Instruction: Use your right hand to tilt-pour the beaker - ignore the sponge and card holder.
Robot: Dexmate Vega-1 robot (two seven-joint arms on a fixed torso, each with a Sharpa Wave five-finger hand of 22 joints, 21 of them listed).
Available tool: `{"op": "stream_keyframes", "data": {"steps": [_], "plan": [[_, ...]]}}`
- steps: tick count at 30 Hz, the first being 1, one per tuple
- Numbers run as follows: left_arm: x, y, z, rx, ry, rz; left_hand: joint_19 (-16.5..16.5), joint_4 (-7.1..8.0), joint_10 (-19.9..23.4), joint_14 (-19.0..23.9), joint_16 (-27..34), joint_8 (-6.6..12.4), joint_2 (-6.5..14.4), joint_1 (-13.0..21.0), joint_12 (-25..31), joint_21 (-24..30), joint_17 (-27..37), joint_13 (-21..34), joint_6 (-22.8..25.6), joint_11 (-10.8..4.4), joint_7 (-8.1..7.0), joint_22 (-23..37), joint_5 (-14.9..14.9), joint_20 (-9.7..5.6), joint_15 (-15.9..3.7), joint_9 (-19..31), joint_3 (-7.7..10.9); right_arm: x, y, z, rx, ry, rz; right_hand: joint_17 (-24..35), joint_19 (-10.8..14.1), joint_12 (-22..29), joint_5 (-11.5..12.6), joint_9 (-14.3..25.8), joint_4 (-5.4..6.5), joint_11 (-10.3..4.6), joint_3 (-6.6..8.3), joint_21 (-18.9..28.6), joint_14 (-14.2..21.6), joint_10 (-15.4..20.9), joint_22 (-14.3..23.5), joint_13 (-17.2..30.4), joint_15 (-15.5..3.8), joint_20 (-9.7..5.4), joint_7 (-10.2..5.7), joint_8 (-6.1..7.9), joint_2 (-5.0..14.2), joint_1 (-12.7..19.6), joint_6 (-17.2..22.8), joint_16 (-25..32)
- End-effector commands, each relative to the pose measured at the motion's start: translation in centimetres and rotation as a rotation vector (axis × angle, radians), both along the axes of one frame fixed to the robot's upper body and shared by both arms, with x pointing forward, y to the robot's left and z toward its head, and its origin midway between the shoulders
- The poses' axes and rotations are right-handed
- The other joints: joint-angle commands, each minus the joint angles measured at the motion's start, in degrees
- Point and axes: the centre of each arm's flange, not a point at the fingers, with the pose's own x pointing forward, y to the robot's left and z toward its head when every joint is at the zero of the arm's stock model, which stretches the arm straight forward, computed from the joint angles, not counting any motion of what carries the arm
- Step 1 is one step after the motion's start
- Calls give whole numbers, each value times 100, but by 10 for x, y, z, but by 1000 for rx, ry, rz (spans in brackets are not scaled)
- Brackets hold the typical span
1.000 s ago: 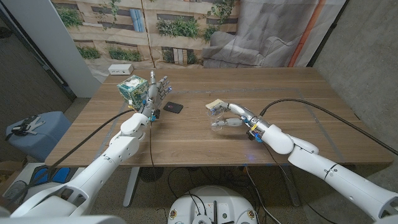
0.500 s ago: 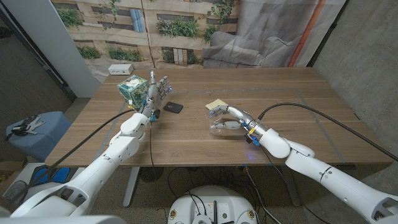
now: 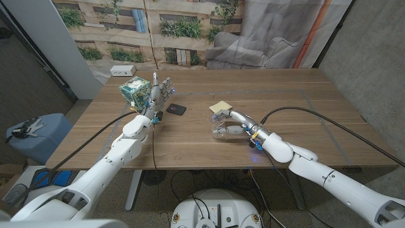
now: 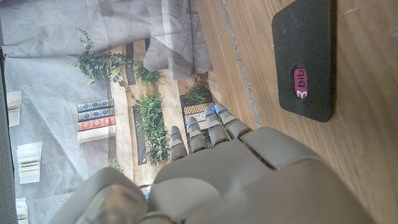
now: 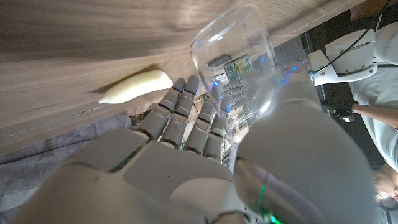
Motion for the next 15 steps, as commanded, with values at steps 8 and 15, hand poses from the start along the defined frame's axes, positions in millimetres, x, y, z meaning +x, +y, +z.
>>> {"op": "stream_keyframes", "data": {"steps": [8,15], "plan": [[0,0,0,0,0,0,39,-8,58,41,28,22,146,9,33,41,31,17,-13,1,-17,18,25,-56,1,20,-31,5,5,-9,-20,18,-4,34,-27,-28,24,16,15,-336,-15,-14,-50,342,7,11,-896,-397,-582,70,820,-364,544,30],[0,0,0,0,0,0,37,-8,59,40,27,21,146,9,34,41,31,17,-16,-1,-9,18,25,-54,4,20,-31,5,6,-11,-36,21,-2,60,-37,-58,27,14,1,-337,-22,-14,-83,308,7,16,-899,-397,-592,33,817,-348,462,39]]}}
